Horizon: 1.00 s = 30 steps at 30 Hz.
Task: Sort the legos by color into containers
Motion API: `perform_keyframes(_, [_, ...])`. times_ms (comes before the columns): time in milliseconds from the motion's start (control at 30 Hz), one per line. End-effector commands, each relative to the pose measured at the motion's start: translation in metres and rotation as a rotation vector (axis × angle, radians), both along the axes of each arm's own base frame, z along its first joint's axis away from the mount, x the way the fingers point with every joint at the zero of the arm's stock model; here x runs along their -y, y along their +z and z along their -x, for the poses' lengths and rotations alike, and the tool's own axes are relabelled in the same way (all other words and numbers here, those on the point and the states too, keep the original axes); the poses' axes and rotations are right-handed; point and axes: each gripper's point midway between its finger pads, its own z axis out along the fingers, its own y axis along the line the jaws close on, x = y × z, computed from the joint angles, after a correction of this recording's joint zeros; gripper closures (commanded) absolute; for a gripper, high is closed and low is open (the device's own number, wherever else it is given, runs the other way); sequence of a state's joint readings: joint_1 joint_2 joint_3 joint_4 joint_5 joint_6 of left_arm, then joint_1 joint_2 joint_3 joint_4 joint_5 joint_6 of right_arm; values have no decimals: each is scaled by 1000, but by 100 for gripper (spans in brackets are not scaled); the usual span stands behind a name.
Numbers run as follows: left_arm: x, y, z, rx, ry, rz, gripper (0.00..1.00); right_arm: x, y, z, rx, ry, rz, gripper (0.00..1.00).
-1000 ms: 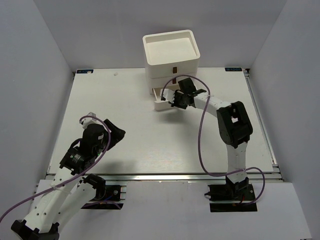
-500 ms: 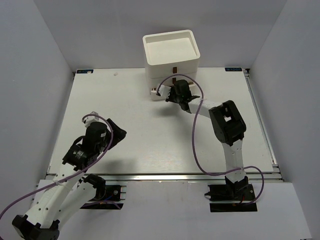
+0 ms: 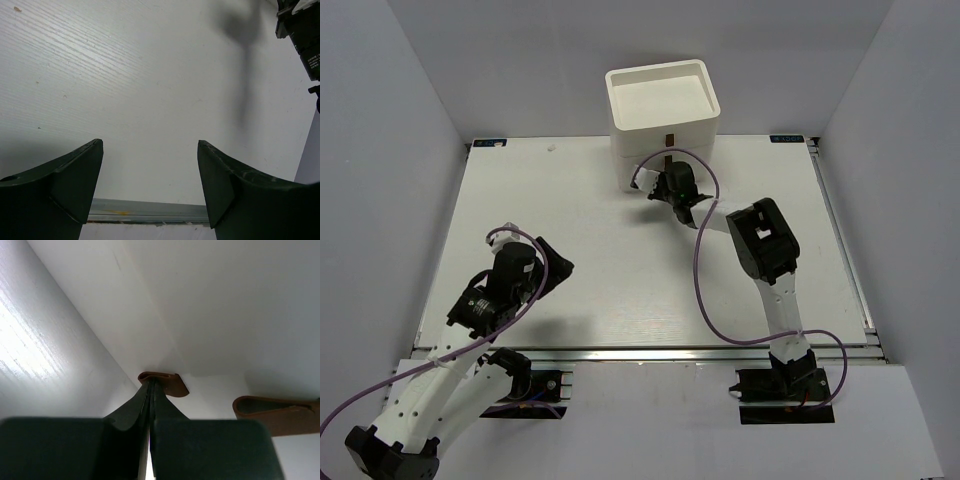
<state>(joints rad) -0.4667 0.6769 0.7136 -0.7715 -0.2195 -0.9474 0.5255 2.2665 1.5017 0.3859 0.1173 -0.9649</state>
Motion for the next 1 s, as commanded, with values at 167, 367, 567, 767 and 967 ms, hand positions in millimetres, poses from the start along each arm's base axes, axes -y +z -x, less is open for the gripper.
perform_keyframes(167, [7, 16, -5, 60, -30, 35, 14, -14, 33, 97, -365, 213, -208, 100])
perform_keyframes(367, [26, 24, -8, 150, -146, 80, 2, -20, 89, 184, -788, 149, -529, 17])
perform_keyframes(567, [41, 37, -18, 216, -227, 89, 2, 4, 123, 197, -836, -112, -685, 11])
perform_keyframes(767, [54, 43, -28, 262, -292, 78, 2, 34, 150, 213, -729, -179, -717, 11])
perform_keyframes(967, [70, 50, -34, 298, -369, 96, 2, 56, 168, 220, -595, -194, -723, 11])
